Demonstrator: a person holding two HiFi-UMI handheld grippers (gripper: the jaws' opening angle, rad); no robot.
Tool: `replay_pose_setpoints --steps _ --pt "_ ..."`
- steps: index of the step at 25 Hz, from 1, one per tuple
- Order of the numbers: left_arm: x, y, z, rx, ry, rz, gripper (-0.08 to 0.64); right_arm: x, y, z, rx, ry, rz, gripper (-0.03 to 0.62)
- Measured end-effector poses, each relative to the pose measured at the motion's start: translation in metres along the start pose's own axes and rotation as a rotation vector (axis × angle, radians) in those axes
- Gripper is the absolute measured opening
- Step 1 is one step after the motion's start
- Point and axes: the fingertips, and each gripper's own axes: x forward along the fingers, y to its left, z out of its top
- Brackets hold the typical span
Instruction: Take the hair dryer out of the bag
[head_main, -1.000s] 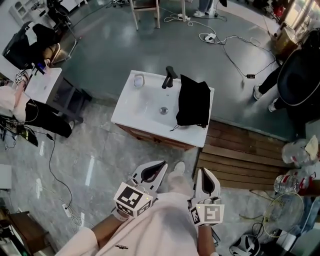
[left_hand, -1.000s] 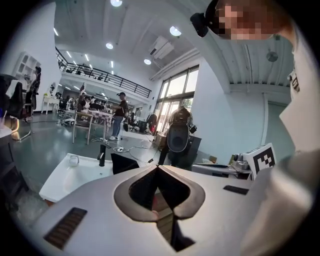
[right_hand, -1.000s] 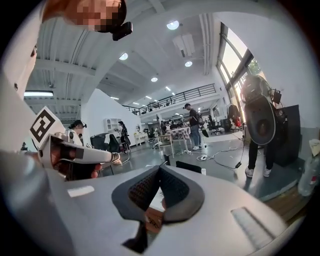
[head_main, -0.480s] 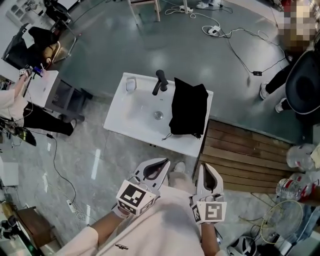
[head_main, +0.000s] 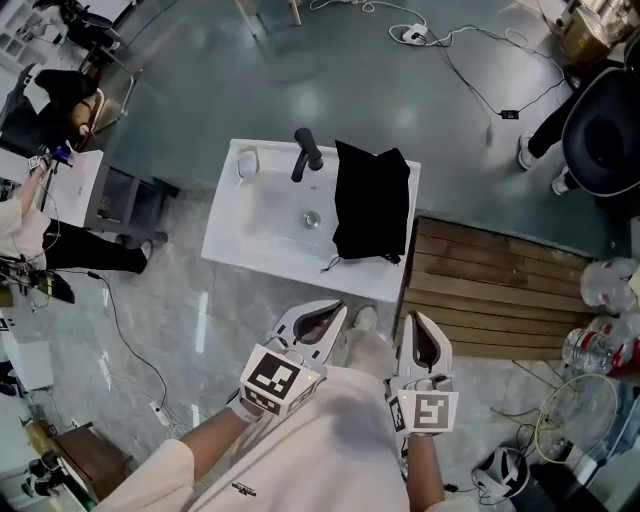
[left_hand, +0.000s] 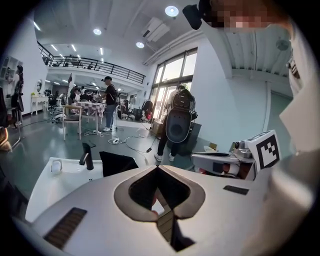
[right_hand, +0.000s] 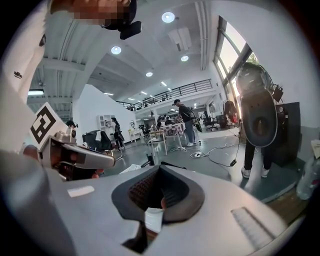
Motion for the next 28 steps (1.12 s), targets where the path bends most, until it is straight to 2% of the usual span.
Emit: replay_pose_setpoints --steps 10,19,23,28 --pt "0.048 0.029 -0.028 0.027 0.049 0.008 0.008 0.034 -0.015 -0.032 0.004 0.033 -0.035 0.009" --pt "0.090 0.064 -0.083 0.033 0.126 0.029 0.008 0.061 -0.023 -0.077 0.000 0.083 -0.062 0.009" --pt "0.112 0.067 -0.102 0.060 0.168 -0.014 0.012 0.070 -0.029 -0.090 0.010 0.095 -0.078 0.009" --pt "0.133 0.072 -0.118 0.121 0.201 -0.035 0.065 0.081 -0.034 -0.112 0.028 0.110 -0.086 0.009"
